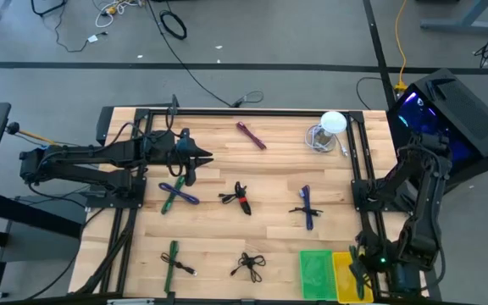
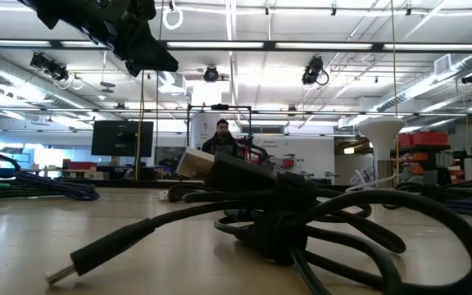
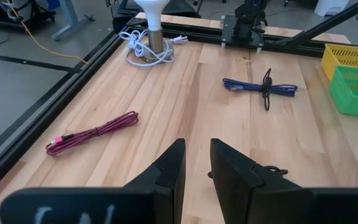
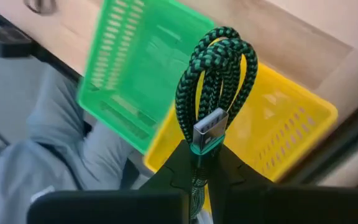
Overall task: Pick & Place USB Port
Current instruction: Put the green and black charger cable into the yellow basket
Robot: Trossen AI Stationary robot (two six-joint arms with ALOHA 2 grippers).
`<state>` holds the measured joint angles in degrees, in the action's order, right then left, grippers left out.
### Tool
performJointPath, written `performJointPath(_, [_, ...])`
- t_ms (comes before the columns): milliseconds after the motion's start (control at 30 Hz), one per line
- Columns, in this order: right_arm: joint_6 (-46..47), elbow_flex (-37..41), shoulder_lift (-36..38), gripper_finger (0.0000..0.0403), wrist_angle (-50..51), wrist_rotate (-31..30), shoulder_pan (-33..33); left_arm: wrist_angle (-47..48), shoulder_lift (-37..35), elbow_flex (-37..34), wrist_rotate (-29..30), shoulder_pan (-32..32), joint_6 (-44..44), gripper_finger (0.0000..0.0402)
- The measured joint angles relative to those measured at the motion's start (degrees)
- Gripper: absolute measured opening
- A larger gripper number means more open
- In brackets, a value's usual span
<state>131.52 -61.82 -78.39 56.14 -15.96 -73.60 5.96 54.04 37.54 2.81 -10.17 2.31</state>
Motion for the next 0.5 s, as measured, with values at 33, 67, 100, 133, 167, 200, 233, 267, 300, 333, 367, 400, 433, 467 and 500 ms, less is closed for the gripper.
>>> performJointPath(33, [-0.02,0.00,-0.28,0.0016,0.01,0.52,-0.08,0.00,0.00,0.00,0.00,0.02,0.06,0.0078])
performJointPath(67, [-0.02,0.00,-0.53,0.0016,0.18,1.35,-0.10,-0.02,0.00,0.00,-0.02,0.02,0.06,0.0078])
performJointPath(100, [0.01,-0.02,-0.84,0.0016,0.56,2.86,-0.10,0.00,0.00,0.00,0.00,0.02,0.08,0.0078])
performJointPath(133, [0.08,-0.02,-1.28,0.0016,0.98,4.76,-0.09,-0.02,0.00,0.00,-0.02,0.01,0.15,0.0078])
performJointPath(167, [0.21,-0.02,-1.80,0.0016,1.36,6.14,-0.09,-0.01,0.00,0.00,-0.01,0.02,0.32,0.0078])
performJointPath(200, [0.19,0.00,-2.16,0.0016,1.58,6.38,-0.09,-0.02,0.00,0.00,-0.02,0.00,0.39,0.0078])
performJointPath(233, [0.13,0.00,-2.36,0.0016,1.71,5.75,-0.09,-0.01,0.00,0.00,-0.01,0.00,0.39,0.0078])
performJointPath(267, [0.05,0.00,-2.52,0.0016,1.92,4.91,-0.09,-0.02,0.00,0.00,-0.02,0.02,0.41,0.0078])
performJointPath(300, [0.00,0.00,-2.71,0.0016,2.27,4.44,-0.09,-0.02,0.00,0.00,-0.02,0.02,0.45,0.0078])
performJointPath(333, [0.02,0.00,-2.96,0.0016,2.52,4.47,-0.07,-0.02,0.00,0.00,-0.02,0.00,0.45,0.0078])
performJointPath(367, [0.02,0.00,-3.16,0.0016,2.67,4.74,-0.03,-0.02,0.00,0.00,-0.01,0.02,0.45,0.0078])
performJointPath(400, [0.02,0.00,-3.43,0.0016,2.73,4.84,-0.01,-0.02,0.00,0.00,-0.02,0.02,0.48,0.0078])
performJointPath(433, [0.02,0.00,-3.73,0.0016,2.73,4.84,0.02,-0.02,0.00,0.00,0.00,0.01,0.48,0.0078])
performJointPath(467, [0.01,0.00,-4.05,0.0016,2.79,4.61,0.02,-0.02,0.00,0.00,-0.01,0.01,0.48,0.0078])
performJointPath(500, [0.00,0.00,-4.35,0.0016,2.87,4.36,0.02,-0.02,0.00,0.00,-0.02,0.02,0.49,0.0078])
